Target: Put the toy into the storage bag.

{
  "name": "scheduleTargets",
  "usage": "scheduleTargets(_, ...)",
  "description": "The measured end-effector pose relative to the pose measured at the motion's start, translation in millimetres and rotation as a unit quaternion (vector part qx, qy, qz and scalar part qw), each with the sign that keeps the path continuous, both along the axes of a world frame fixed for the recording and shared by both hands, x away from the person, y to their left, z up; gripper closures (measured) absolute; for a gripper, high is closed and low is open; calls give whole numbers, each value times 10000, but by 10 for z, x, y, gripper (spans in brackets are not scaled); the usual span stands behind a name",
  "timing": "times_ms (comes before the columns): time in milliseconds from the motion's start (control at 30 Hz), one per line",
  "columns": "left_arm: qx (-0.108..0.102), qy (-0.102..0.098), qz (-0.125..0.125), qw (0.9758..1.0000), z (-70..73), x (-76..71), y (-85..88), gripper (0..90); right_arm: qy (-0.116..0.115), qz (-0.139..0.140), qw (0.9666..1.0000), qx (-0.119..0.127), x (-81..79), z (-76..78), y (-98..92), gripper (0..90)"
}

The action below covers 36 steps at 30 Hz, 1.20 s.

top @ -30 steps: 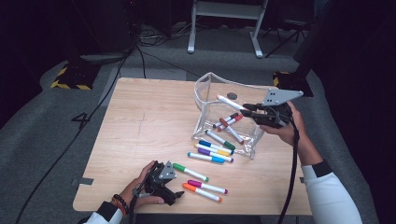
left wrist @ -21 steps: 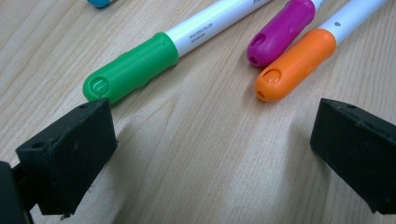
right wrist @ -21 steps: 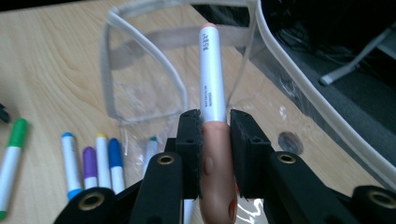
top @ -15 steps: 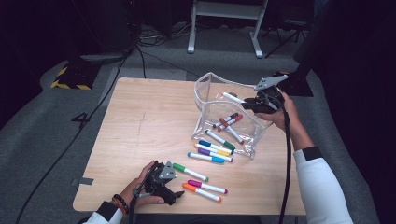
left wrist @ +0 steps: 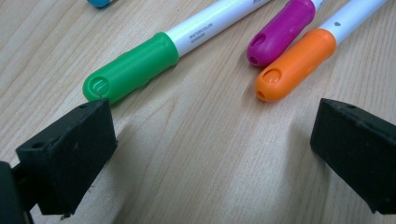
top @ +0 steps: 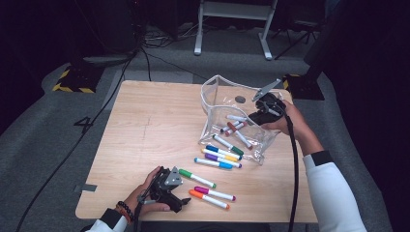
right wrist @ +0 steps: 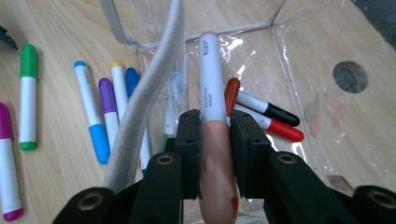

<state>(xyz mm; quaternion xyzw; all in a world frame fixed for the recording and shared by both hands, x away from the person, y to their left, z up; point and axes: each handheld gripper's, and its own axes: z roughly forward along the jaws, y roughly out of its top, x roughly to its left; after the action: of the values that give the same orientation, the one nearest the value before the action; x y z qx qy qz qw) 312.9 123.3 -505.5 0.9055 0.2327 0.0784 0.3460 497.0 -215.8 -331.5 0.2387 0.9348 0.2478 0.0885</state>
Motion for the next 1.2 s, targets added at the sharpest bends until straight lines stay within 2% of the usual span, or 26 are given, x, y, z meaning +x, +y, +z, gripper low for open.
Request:
scheduleTargets(33,1,1,-1,10000,0,0,0,5,89,77,9999,-37,2,-7,1,737)
scheduleTargets(133,1,0,-1,10000,0,0,0,5,-16,-41,9999,-107,6,-4,-6,675)
scheduleTargets(300,1,1,-3,10000,0,1,0,5,-409,-258,9988,40,-22,69,-74,564)
scheduleTargets(400,2,0,-3,10000,0,1,0,5,-610,-398,9967,345,-74,157,-162,525)
scheduleTargets(467,-3,0,0,10000,0,0,-1,5,-822,-433,9940,575,-142,235,-241,487)
scheduleTargets(500,-3,1,1,10000,0,0,-1,5,-890,-413,9921,787,-190,282,-293,477)
scheduleTargets(633,-3,1,1,10000,0,0,-1,5,-1173,-354,9843,1267,-391,409,-440,429)
scheduleTargets(700,-3,1,1,10000,0,0,-1,5,-1342,-380,9806,1377,-489,445,-492,407)
scheduleTargets(800,-4,1,2,10000,0,0,-1,5,-1458,-308,9759,1593,-658,473,-571,401)
scheduleTargets(1033,-4,-2,16,10000,0,-3,1,5,-1669,-86,9689,1825,-1098,390,-634,402)
scheduleTargets(1100,1,-7,34,10000,0,-4,7,5,-1650,46,9672,1929,-1226,335,-634,413)
scheduleTargets(1200,8,-12,37,10000,1,-5,12,6,-1614,184,9670,1961,-1384,213,-617,420)
